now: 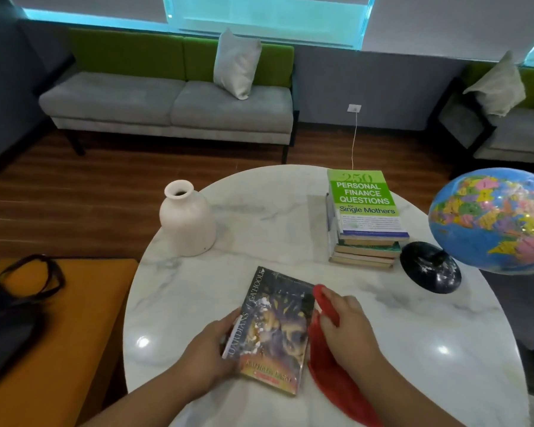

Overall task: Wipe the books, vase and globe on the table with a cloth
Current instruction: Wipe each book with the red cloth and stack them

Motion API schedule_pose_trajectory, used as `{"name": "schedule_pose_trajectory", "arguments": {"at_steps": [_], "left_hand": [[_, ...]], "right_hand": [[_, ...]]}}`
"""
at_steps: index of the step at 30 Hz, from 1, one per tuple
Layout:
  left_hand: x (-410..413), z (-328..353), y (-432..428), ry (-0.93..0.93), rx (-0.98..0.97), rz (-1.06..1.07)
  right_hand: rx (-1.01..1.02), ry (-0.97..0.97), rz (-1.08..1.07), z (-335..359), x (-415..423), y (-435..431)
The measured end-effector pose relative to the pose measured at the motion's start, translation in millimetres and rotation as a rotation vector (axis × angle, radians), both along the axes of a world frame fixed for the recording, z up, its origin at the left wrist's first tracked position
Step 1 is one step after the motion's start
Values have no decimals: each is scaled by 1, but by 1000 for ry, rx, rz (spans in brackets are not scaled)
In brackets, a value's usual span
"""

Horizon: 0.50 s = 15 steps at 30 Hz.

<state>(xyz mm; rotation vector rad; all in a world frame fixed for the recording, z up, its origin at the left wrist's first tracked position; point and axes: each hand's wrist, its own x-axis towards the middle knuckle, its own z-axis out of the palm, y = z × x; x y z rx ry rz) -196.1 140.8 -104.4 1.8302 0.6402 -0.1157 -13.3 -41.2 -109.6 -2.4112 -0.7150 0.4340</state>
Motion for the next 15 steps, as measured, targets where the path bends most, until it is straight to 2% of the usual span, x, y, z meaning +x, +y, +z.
{"name": "schedule_pose_trajectory", "arguments": {"at_steps": [3, 4, 8, 10, 12, 13, 15], "left_hand": [[0, -6, 1, -18, 63, -16], [0, -6, 1, -30, 84, -25], [5, -8, -1, -78, 141, -64], [6, -13, 0, -87, 158, -77], [7, -18, 2, -82, 182, -92], [8, -18, 2, -85, 189, -98], [7, -22, 4, -64, 212, -106]], "right_hand": [[-187, -151, 374, 1, -9, 13], [-257, -151, 416, -2, -8, 16], [-383, -215, 241, 0, 8, 31], [-393, -250, 394, -1, 4, 36], [-398, -204, 566, -1, 0, 35], [-405, -204, 584, -3, 5, 34], [-448, -262, 471, -1, 17, 36]]}}
